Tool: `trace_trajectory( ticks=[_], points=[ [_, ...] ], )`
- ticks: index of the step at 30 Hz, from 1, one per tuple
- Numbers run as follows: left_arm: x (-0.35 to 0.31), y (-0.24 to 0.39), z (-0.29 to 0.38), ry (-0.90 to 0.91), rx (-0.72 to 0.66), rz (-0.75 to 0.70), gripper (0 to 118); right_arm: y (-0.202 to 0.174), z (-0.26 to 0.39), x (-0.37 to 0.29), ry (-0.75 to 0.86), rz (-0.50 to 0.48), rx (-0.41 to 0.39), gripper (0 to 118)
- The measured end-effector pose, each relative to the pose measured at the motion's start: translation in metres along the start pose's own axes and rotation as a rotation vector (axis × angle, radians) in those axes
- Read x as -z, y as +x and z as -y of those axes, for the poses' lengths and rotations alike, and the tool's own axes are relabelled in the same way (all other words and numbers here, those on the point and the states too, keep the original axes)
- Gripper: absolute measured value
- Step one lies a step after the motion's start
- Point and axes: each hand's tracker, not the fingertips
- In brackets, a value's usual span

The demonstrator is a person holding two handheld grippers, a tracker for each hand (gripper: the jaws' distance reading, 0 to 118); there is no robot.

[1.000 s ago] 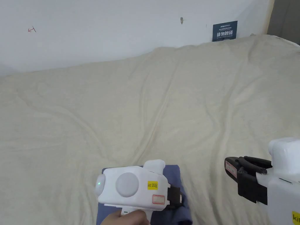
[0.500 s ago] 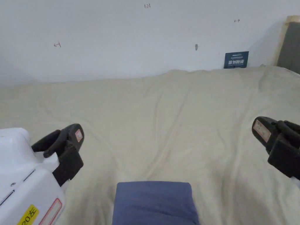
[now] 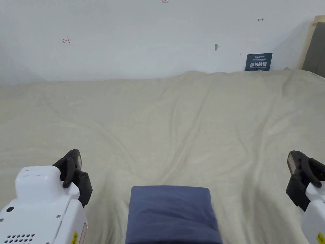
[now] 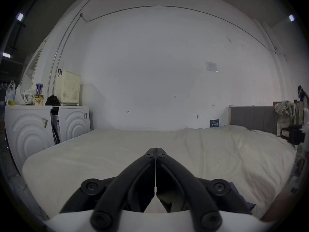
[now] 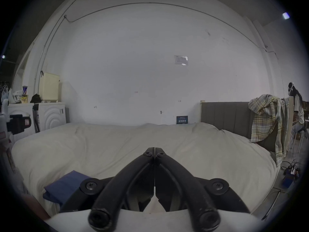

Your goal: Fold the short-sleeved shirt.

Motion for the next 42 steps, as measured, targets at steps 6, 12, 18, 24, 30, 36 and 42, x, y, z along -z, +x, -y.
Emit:
trace_trajectory(
  ticks=[6,12,18,24,30,36,42],
  points=[
    [0.005,-0.001,0.003,-0.026,0.002,-0.009,0,0.002,-0.004,0.0,-0.006,0.011,0.024,0],
    [-0.002,-0.017,-0.022,-0.032,0.026,0.002,0,-0.008,-0.052,0.01,0.021,-0.166,0.015,0],
    [0.014,-0.034,-0.023,-0.325,-0.013,0.174,0,-0.066,-0.013,0.116,-0.808,-0.573,-0.093,0],
    [0.049,-0.053,0.021,-0.632,-0.263,0.31,0,-0.103,0.077,0.165,-1.084,-0.492,-0.334,0],
    [0.122,-0.08,0.069,-1.001,-0.631,0.652,29,-0.118,0.074,0.162,-1.058,-0.514,-0.44,0],
    [0.167,-0.079,0.118,-1.202,-0.847,0.851,118,-0.117,0.08,0.149,-0.994,-0.503,-0.467,0],
    [0.193,-0.03,0.16,-1.283,-1.066,1.021,118,-0.114,0.081,0.15,-0.984,-0.51,-0.463,0]
  ],
)
